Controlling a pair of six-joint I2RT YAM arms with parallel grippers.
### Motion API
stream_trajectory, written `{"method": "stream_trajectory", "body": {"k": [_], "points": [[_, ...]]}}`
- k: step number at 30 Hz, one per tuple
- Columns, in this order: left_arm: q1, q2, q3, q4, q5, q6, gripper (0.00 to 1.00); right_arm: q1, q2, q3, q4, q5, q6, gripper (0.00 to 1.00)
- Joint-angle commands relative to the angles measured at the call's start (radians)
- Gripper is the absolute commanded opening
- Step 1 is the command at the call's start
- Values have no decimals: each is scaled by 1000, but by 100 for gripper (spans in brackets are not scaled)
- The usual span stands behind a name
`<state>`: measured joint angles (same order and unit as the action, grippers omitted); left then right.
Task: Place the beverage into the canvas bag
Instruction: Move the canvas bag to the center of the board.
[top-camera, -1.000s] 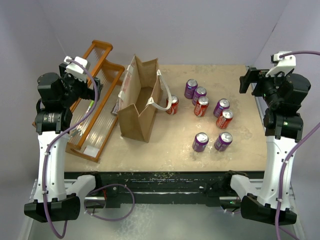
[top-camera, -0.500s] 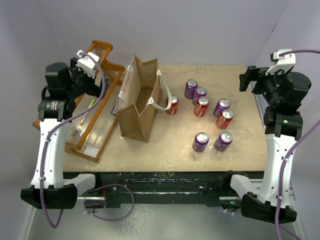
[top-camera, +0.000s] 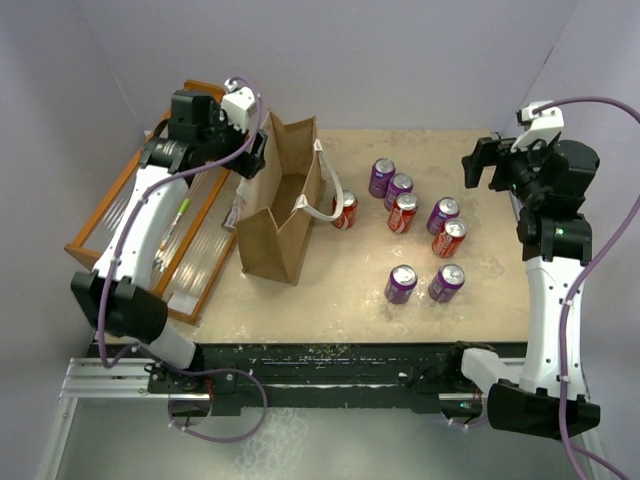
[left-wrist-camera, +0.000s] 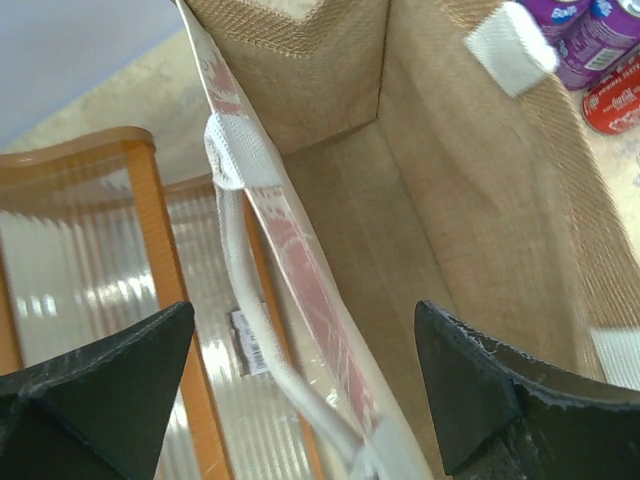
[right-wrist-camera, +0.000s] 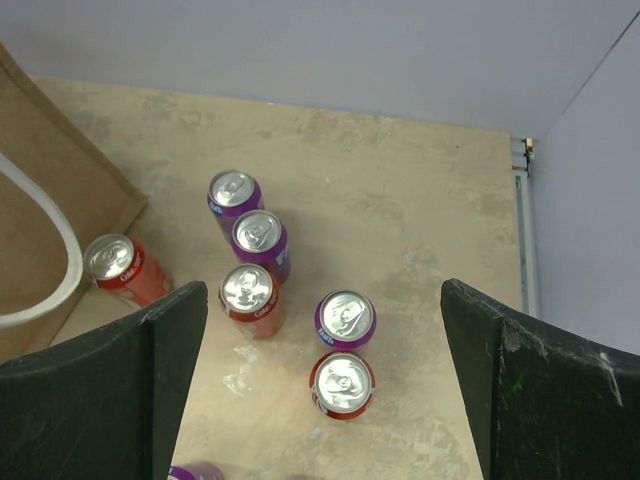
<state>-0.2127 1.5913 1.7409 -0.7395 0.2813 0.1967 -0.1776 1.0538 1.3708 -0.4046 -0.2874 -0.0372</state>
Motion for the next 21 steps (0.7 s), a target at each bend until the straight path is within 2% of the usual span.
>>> {"method": "stream_trajectory", "body": {"k": [1,5,7,9,13,14,18,21], "points": [[-9,106,130,-77,-14,-134,89,15,-27,-22,49,-20,-23,100],[-11,162,156,-87,-21,-172,77,19,-33,-38,49,-28,-25,100],[-11,157,147,-84,5,-180,66,21,-34,-44,46,-29,-36,100],[-11,142,121,-80,46,-185,53,26,-38,-55,45,-26,-52,100],[-13,110,47,-76,103,-195,19,38,-44,-90,46,-27,-75,100],[-12,97,26,-76,115,-200,15,41,-47,-98,46,-31,-80,100],[-14,22,-56,-76,176,-234,3,67,-49,-127,34,-35,-118,100],[-14,-37,-135,-79,253,-265,0,106,-44,-139,28,-35,-165,100]]}}
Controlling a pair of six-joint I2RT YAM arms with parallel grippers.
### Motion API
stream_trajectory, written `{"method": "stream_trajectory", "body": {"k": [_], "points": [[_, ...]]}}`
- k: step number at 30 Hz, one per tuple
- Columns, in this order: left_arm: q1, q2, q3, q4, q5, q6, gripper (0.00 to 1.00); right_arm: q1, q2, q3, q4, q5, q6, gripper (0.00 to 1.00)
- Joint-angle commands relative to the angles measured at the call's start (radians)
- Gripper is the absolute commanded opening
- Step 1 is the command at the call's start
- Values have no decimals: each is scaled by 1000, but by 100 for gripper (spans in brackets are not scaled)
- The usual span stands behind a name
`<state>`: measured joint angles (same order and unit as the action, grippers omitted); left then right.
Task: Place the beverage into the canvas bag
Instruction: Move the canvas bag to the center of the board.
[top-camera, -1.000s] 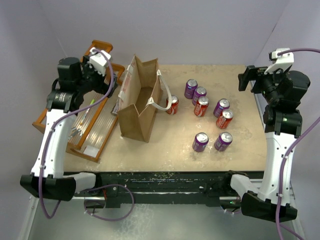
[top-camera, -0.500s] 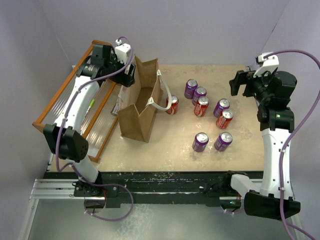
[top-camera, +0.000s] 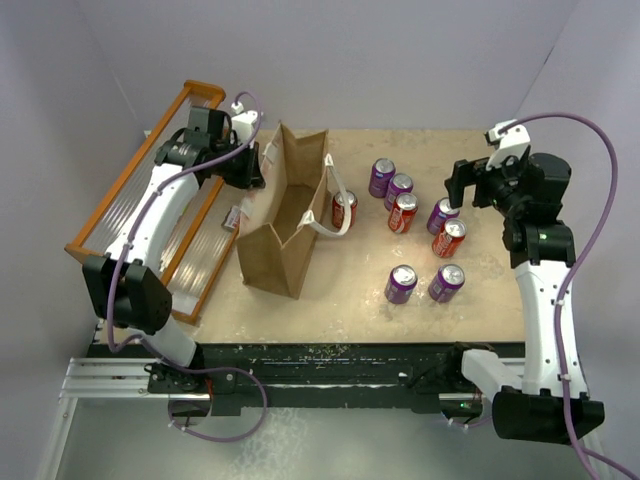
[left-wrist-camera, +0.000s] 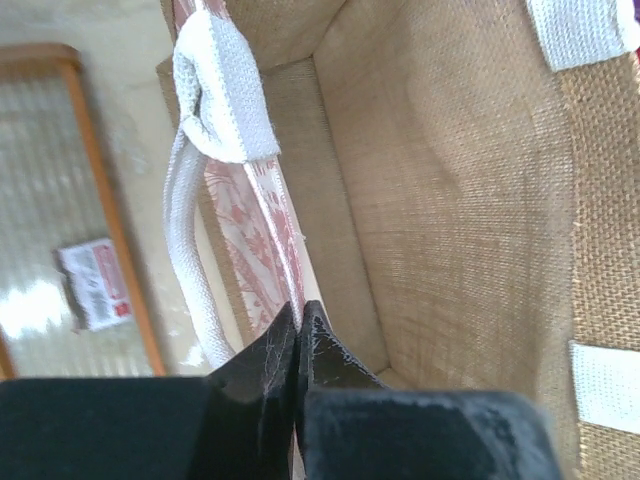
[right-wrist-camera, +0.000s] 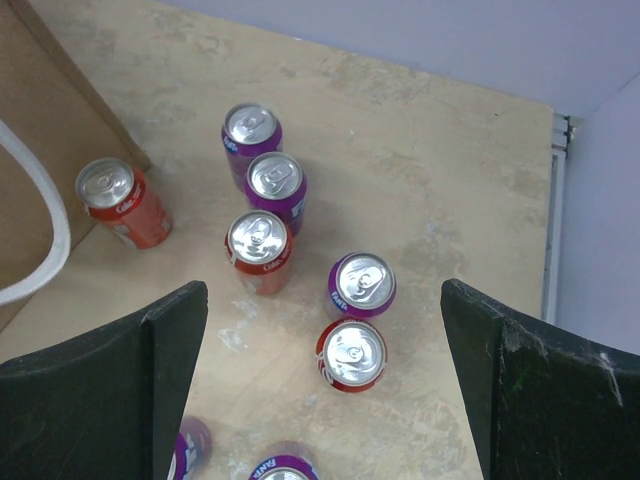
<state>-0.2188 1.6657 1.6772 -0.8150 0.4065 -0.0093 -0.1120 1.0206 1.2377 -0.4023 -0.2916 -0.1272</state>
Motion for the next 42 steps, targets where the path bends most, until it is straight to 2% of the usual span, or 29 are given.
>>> {"method": "stream_trajectory", "body": {"k": [1,11,17,20,22,24,28,36,42], "points": [[-8,-130,-97,-5,142,-73,0,58,-7,-7,25,-30,-85,100],[7,-311,-292,-1,96,-93,0,189,75,-26,-58,-130,-191,100],[70,-355,-360,36,210,-147,9,300,163,-82,70,-146,-162,100],[82,-373,-387,46,237,-142,21,342,239,-94,152,-142,-129,100],[98,-387,-394,49,250,-134,35,373,306,-72,191,-131,-129,100],[118,-400,-395,52,261,-125,48,390,379,-33,203,-122,-129,100],[156,-417,-378,53,272,-97,64,426,553,85,183,-113,-167,100],[162,-403,-275,-1,214,40,80,492,791,291,62,-83,-260,100],[166,-399,-274,-8,232,58,86,524,892,352,39,-58,-284,100]]}}
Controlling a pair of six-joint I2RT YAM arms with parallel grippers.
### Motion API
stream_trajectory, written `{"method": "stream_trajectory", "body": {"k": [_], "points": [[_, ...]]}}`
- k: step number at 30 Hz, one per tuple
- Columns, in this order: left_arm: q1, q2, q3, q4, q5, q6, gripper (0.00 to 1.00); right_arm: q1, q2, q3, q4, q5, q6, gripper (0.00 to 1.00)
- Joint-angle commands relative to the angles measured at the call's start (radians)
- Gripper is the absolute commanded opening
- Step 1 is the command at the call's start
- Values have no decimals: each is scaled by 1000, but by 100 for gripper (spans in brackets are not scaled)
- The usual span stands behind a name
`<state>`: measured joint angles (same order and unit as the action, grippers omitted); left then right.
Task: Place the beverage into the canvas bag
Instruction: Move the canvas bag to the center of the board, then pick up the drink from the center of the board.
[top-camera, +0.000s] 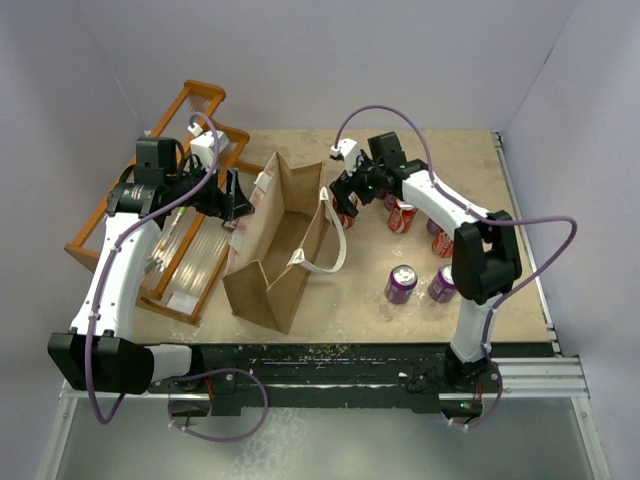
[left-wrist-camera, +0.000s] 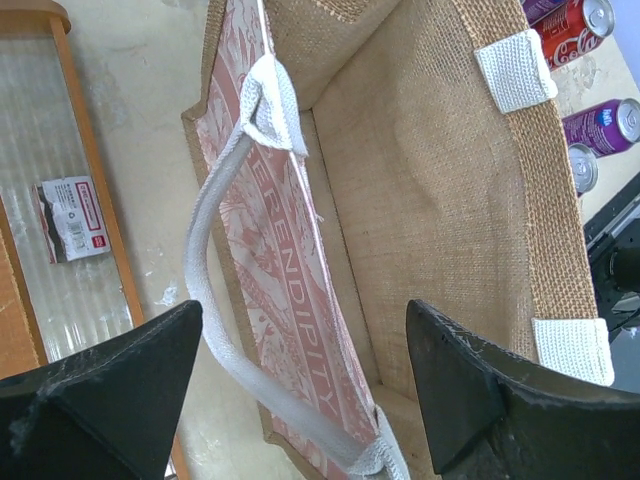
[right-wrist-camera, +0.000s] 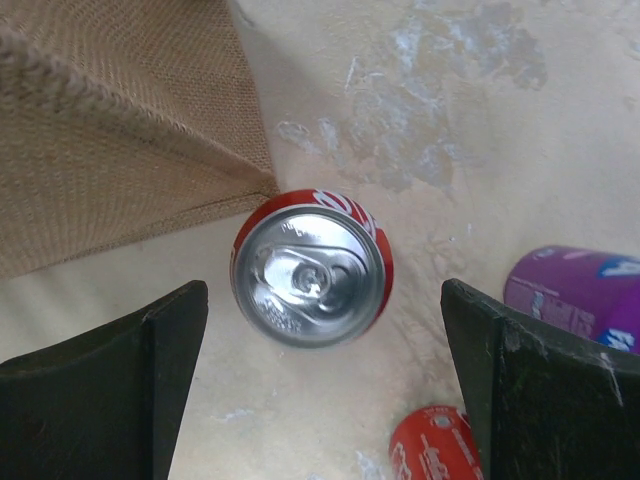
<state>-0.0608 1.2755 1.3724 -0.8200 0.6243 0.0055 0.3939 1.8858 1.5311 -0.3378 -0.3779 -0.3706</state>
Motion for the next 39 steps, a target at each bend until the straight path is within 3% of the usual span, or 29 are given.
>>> {"method": "stream_trajectory", "body": {"k": [1,12,20,25,29,35,39], "points": [[9,-7,33,-5,15,45,86,20,41,66,-25,28,-43,99],[9,39,69,-18,6,76,87,28,127,131,-40,4,-53,82],[3,68,83,-19,-14,101,89,28,90,120,-33,8,-58,80],[-3,73,80,-18,-18,110,90,28,71,114,-50,-4,-63,73],[-9,76,73,-16,-19,116,91,28,56,123,-65,-21,-62,61],[-33,101,90,-23,-14,140,90,23,-18,140,-96,3,-66,33],[-49,132,132,-48,-20,205,90,0,-80,181,-165,11,-68,26]]}}
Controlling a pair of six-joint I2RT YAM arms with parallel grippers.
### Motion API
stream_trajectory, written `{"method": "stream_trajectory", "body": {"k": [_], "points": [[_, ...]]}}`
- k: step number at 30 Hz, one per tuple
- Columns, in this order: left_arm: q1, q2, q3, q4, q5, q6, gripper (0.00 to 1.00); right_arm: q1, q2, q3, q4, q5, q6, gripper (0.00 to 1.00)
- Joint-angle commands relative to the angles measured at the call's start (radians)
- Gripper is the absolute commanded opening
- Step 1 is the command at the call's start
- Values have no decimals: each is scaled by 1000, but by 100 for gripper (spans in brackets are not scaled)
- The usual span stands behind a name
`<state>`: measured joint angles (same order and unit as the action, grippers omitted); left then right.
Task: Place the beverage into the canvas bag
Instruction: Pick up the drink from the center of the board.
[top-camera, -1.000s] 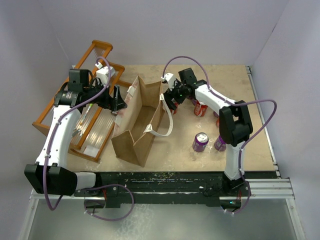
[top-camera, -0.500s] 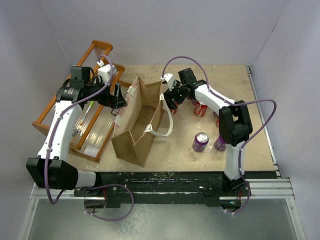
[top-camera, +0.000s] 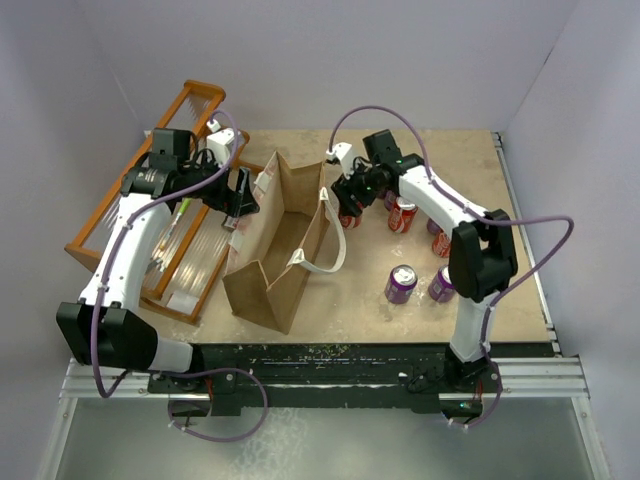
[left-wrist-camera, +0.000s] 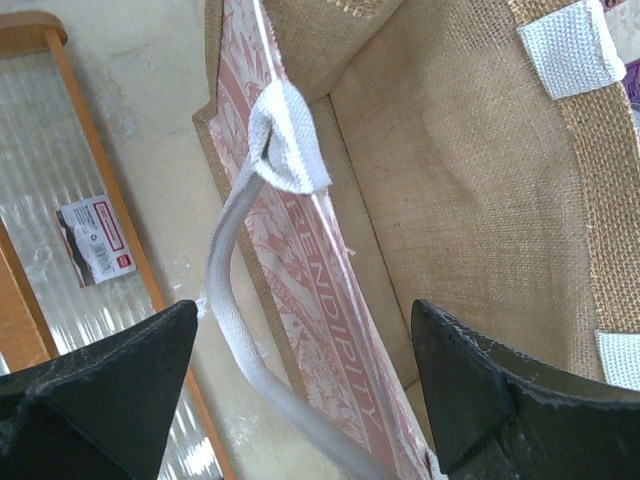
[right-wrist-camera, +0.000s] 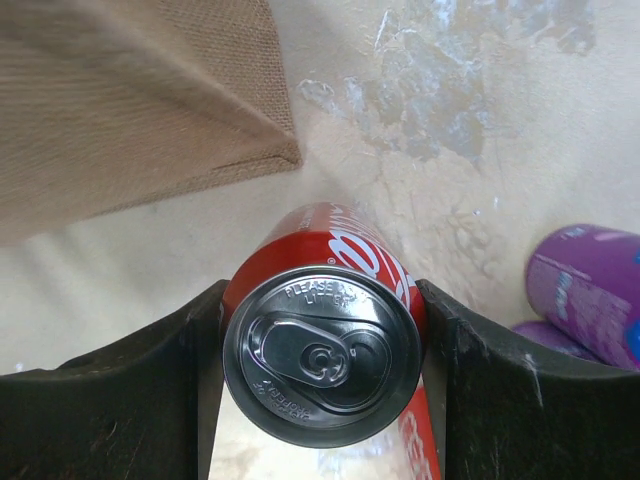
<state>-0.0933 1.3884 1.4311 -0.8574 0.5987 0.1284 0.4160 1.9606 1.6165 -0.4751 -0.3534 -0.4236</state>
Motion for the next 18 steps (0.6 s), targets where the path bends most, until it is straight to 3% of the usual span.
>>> {"method": "stream_trajectory", "body": {"k": [1,4,10,15,18], "points": [[-18,31,94,-23,0,94,90,-31,-171,112,-48,-12,-20,25],[-20,82,149,-83,14,102,86,-53,-230,156,-83,-4,-26,23],[-49,170,203,-143,59,71,60,-65,-315,301,-141,-14,-11,21],[-88,177,201,-130,98,21,30,-43,-314,472,-169,-65,11,16],[-112,174,185,-99,148,-59,11,-20,-312,548,-171,-109,47,5]]}}
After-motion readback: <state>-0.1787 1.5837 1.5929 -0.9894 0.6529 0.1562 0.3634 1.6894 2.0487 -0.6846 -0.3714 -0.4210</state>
